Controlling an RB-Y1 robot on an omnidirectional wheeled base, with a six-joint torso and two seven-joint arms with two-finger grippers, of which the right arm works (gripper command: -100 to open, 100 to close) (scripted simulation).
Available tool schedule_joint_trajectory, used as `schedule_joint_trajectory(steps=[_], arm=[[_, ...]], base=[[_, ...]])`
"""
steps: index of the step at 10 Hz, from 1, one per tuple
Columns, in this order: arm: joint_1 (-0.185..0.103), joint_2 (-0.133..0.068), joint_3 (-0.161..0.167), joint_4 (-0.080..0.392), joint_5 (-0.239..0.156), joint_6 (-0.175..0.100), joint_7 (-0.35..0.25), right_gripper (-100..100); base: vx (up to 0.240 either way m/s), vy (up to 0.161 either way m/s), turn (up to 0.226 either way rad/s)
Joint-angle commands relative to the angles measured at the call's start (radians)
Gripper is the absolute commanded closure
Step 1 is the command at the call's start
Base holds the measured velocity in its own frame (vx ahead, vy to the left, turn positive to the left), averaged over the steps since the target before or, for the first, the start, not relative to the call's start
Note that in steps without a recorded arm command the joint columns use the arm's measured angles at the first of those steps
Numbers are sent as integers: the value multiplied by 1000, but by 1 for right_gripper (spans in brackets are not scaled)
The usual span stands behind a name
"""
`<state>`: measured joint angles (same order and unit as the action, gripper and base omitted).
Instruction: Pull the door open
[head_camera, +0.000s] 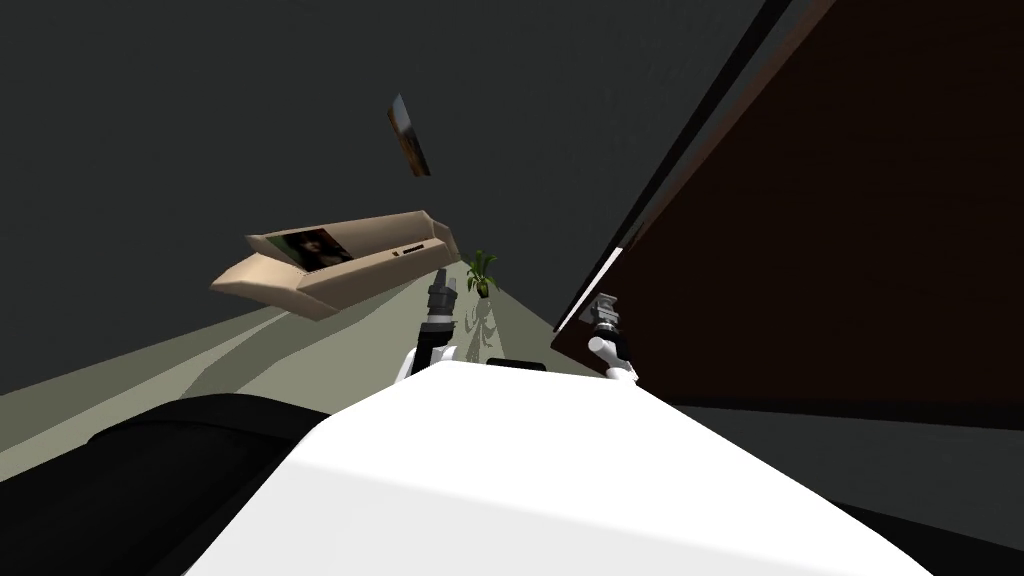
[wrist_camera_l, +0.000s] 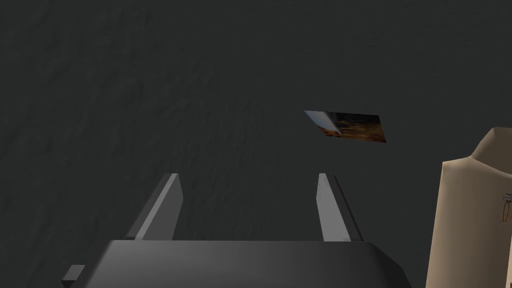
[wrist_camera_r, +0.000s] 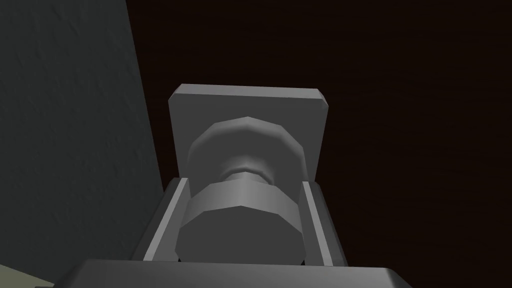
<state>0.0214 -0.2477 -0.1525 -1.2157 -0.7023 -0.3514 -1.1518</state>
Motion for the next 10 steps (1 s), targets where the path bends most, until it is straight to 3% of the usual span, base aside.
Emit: schedule_joint_trajectory(steps=[1,8,9,10], arm=[[6,-7,17,-7,2,0,-12,100],[37,-59,94,-39,7,-8,-75,100],[35,-58,86,-36,6,-5,-71,100],[46,-70,107,-42,8,-7,-88,100]], base=[[-230,-58,129],[-248,-33,127],[-98,-3,26],[-169,-39,110]])
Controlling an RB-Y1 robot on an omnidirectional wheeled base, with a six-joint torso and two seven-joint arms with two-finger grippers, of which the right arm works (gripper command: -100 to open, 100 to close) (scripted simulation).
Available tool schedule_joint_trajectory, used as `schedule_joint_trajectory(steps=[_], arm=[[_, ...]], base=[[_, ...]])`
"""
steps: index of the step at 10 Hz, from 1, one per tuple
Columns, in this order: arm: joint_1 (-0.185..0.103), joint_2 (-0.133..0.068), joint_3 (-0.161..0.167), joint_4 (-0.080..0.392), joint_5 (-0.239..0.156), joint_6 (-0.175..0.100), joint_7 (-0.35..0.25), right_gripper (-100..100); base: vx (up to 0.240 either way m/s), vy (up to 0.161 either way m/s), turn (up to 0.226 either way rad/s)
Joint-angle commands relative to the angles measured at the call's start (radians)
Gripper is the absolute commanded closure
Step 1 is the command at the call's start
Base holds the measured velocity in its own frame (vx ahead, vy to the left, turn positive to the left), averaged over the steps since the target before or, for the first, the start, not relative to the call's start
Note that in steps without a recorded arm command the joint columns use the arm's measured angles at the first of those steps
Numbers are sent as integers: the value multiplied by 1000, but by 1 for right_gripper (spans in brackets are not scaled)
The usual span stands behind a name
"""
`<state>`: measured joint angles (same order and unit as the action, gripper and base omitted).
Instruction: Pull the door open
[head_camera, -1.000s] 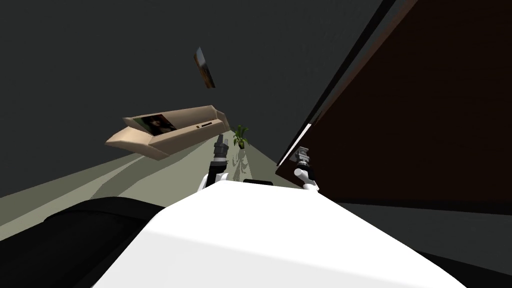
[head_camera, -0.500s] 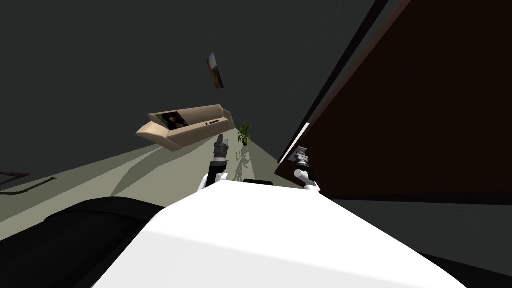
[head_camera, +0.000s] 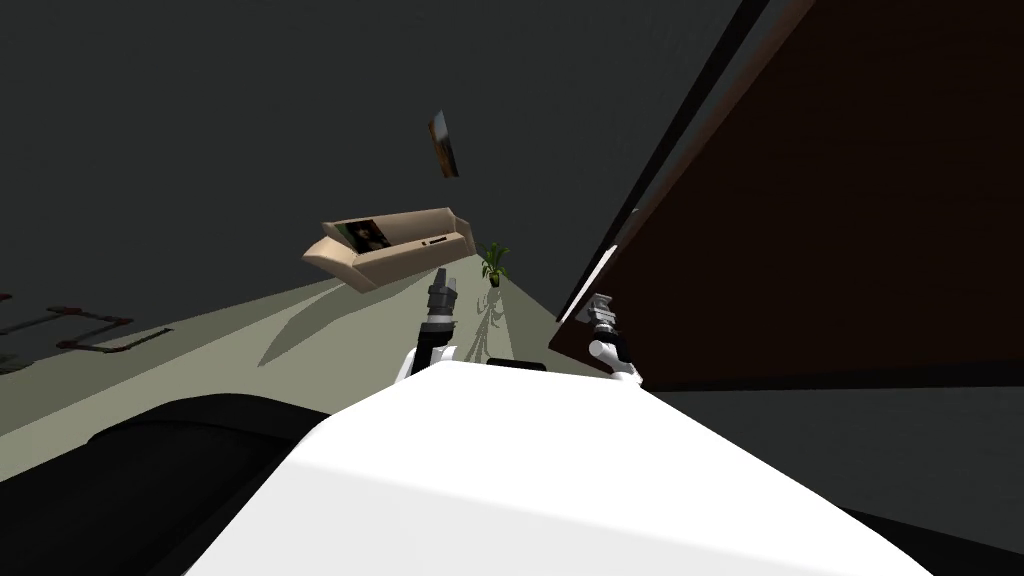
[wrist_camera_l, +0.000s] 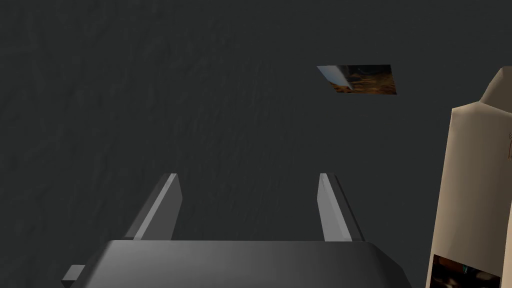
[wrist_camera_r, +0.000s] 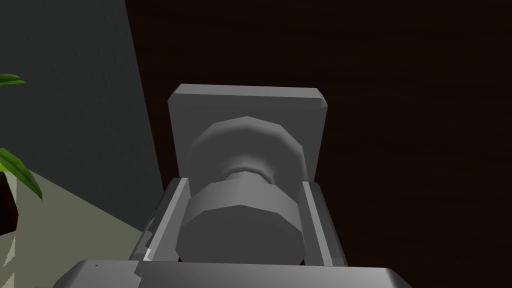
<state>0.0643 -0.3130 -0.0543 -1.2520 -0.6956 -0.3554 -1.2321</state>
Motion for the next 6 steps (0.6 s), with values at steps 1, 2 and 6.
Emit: schedule_joint_trajectory(steps=[1,2,6], arm=[[7,-12,17,-10,3,-5,-16,100],[12,-19,27,-14,4,-7,-24,100],[34,-56,73,-37,11,-19,-67,100]], base=[[-254,-64,121],[-223,-49,118],[-224,-60,131]])
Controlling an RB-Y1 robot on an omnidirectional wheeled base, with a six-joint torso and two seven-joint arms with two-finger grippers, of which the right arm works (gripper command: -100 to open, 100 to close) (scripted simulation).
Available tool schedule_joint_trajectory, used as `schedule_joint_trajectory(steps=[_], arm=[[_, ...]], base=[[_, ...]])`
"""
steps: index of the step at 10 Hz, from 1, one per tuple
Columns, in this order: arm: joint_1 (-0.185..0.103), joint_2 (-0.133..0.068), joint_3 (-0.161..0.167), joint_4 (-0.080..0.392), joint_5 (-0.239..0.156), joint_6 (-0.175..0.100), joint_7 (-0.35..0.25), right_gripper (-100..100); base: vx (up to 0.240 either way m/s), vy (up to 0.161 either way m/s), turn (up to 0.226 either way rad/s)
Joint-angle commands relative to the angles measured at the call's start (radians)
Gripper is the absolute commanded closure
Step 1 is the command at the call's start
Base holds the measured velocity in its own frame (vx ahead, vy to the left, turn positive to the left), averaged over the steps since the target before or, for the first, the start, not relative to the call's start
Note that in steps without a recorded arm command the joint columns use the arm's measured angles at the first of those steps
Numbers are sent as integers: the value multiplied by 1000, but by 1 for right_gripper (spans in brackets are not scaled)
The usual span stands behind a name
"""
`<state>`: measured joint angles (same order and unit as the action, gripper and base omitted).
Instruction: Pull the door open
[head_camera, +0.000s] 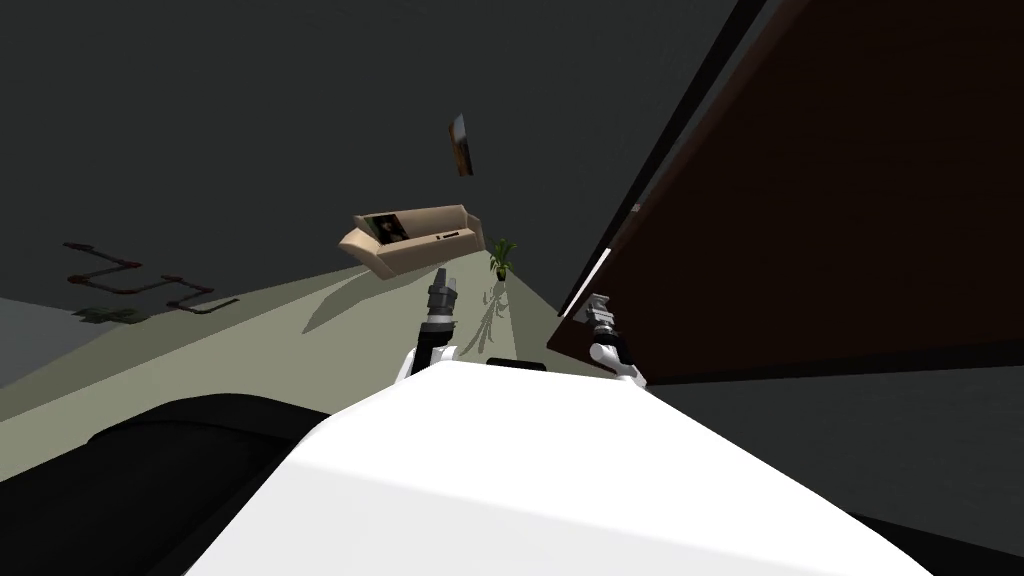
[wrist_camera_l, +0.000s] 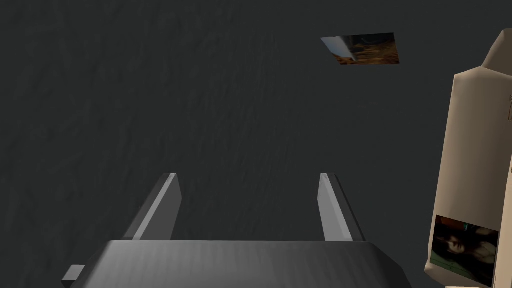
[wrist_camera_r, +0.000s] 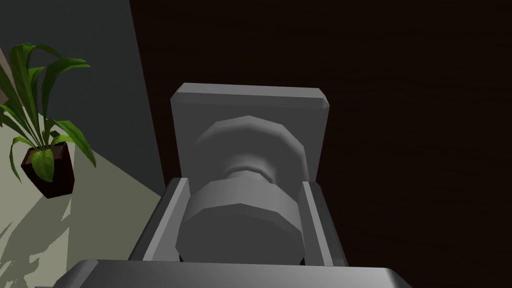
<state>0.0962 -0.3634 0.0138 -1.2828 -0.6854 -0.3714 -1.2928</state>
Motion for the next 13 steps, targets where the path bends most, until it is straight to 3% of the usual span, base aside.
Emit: schedule_joint_trajectory(steps=[1,3,4,13], arm=[[8,-16,18,-12,3,-7,-19,100],[16,-30,35,-21,5,-11,-34,100],[12,-27,30,-13,5,-9,-29,100],[69,-122,126,-63,20,-53,-129,100]], base=[[-243,-37,115],[-234,-34,103],[-98,-21,27],[-202,-59,118]])
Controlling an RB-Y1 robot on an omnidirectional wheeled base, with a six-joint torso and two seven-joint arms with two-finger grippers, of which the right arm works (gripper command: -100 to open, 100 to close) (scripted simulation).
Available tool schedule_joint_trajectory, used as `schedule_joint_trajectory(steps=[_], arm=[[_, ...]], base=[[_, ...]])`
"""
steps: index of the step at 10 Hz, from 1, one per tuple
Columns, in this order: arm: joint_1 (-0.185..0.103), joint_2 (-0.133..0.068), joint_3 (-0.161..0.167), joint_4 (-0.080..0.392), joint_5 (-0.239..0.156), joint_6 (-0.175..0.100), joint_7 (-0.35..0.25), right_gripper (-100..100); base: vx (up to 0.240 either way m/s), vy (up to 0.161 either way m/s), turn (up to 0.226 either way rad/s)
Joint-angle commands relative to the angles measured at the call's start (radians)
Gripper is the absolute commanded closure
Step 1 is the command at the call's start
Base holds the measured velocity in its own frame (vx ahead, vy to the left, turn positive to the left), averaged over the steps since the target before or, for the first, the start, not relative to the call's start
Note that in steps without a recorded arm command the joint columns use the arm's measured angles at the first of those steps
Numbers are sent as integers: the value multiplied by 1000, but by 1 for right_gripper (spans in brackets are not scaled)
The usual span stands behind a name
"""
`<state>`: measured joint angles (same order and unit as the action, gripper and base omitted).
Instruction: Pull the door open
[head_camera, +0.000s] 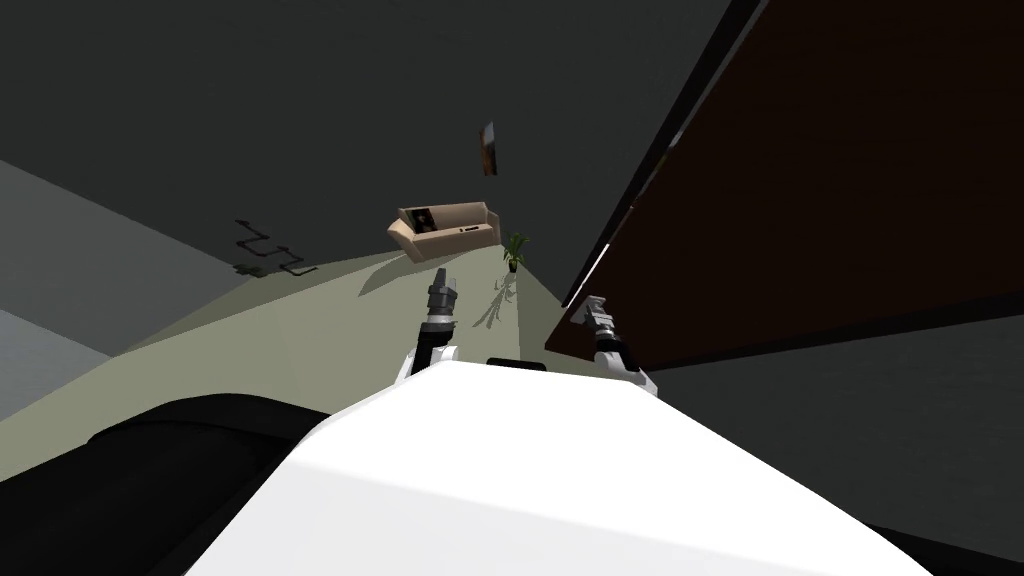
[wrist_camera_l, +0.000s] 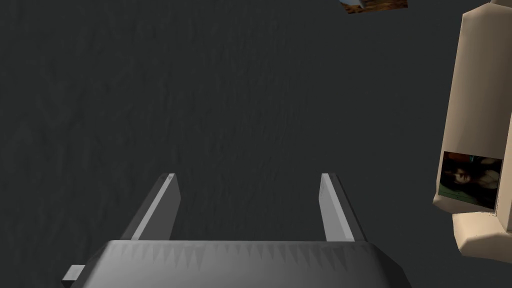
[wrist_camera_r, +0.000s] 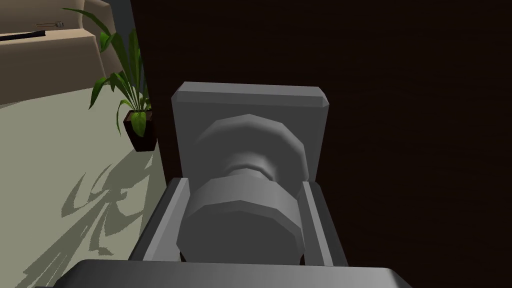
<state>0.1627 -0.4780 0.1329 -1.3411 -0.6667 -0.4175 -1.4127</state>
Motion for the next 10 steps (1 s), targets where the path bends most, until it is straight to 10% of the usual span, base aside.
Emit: schedule_joint_trajectory(steps=[1,10], arm=[[6,-14,13,-8,3,-10,-15,100],[58,-104,84,-39,19,-68,-101,100]], base=[[-191,-64,88],[-175,-53,105]])
